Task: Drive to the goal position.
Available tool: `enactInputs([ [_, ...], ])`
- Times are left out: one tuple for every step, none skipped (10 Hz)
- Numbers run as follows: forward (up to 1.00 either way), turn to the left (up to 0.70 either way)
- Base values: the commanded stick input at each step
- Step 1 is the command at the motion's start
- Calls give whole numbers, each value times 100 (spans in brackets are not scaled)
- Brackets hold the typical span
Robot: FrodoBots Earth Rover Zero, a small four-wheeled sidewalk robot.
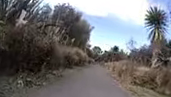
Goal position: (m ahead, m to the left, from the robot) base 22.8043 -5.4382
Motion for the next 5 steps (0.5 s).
enactInputs([
  [85,0],
  [85,0],
  [85,0],
  [85,0],
  [85,0],
])
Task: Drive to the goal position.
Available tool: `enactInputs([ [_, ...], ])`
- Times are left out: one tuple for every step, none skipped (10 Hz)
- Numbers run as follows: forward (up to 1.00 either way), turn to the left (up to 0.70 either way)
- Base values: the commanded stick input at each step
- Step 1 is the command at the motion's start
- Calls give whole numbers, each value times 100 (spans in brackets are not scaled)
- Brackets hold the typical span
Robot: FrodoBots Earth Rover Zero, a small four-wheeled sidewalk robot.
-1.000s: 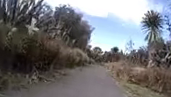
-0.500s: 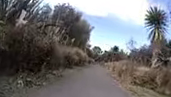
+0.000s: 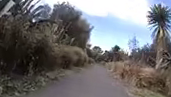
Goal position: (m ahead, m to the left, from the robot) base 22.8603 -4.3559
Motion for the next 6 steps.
enactInputs([
  [85,0],
  [85,0],
  [85,0],
  [85,0],
  [85,0],
  [85,0],
])
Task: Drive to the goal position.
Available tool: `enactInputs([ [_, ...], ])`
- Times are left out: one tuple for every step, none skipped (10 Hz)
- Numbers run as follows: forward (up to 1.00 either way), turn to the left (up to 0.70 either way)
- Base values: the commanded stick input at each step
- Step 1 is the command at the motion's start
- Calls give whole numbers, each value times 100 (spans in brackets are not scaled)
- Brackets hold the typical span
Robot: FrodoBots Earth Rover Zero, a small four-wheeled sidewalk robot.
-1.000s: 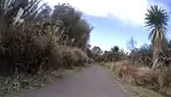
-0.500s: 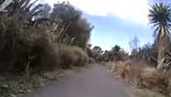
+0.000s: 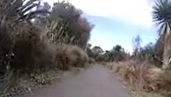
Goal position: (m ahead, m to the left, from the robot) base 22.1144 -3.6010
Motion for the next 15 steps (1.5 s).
enactInputs([
  [85,0],
  [85,0],
  [85,0],
  [85,0],
  [85,0],
  [85,0],
  [85,0],
  [85,-34],
  [85,-34],
  [85,-34],
  [85,-34],
  [85,-34],
  [85,-34],
  [85,0],
  [85,0],
])
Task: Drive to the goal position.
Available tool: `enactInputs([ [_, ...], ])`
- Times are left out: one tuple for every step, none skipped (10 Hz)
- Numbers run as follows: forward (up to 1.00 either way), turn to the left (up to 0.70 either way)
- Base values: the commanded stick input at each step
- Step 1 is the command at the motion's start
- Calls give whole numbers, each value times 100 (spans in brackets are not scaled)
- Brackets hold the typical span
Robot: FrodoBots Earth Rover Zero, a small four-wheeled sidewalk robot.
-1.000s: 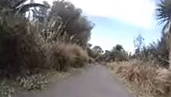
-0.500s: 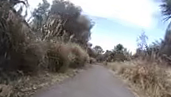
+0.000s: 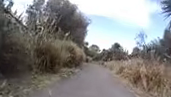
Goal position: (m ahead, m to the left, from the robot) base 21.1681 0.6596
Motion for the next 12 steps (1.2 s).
enactInputs([
  [85,0],
  [85,0],
  [85,0],
  [85,0],
  [85,0],
  [85,0],
  [85,0],
  [85,0],
  [85,0],
  [85,0],
  [85,0],
  [85,0],
])
